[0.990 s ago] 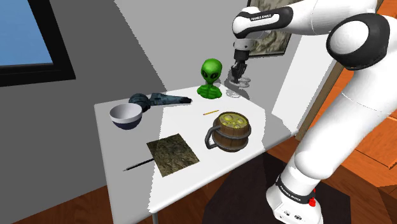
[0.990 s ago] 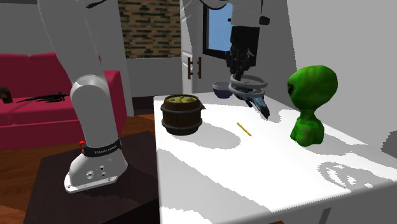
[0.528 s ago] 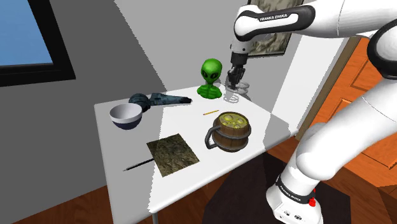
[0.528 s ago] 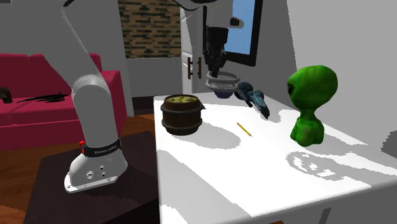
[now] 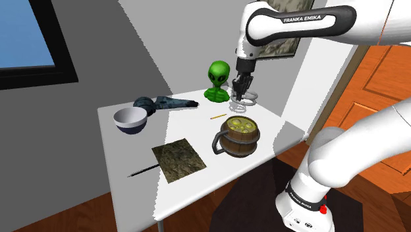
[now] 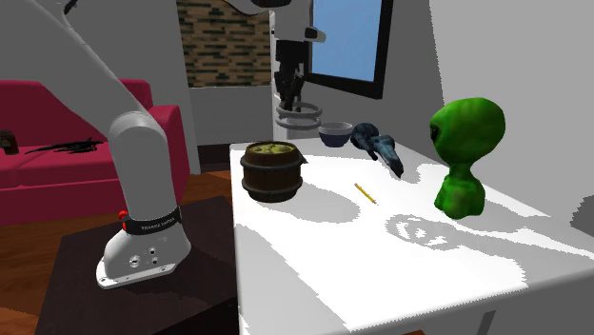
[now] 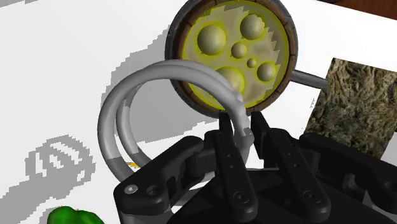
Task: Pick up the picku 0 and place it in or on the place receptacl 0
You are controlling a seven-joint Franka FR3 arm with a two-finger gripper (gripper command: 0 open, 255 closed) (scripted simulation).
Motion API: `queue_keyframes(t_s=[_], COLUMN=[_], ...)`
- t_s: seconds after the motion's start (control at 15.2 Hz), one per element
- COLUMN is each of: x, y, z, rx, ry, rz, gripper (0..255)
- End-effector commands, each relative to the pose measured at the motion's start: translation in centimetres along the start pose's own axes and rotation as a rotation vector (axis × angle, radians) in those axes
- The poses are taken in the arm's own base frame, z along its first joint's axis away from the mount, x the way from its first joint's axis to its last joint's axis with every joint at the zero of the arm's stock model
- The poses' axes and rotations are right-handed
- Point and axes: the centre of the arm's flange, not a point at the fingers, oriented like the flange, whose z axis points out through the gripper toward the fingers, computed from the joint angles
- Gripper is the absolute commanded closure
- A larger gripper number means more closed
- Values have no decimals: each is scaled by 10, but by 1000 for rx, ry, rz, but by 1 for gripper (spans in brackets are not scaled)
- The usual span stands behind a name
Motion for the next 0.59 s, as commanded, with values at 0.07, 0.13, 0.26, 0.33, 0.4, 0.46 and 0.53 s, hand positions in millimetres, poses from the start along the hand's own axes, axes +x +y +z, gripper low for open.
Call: queue_keyframes(t_s=[0.07, 0.13, 0.26, 0.33, 0.4, 0.46, 0.53], x=[-16, -22, -33, -38, -43, -43, -42], y=[-34, -46, -70, -82, -94, -94, -93], z=[2, 3, 4, 4, 5, 10, 15], rx=[0, 0, 0, 0, 0, 0, 0], ry=[0, 0, 0, 0, 0, 0, 0], rz=[2, 2, 2, 2, 2, 2, 2], gripper=[255, 255, 255, 255, 255, 255, 255])
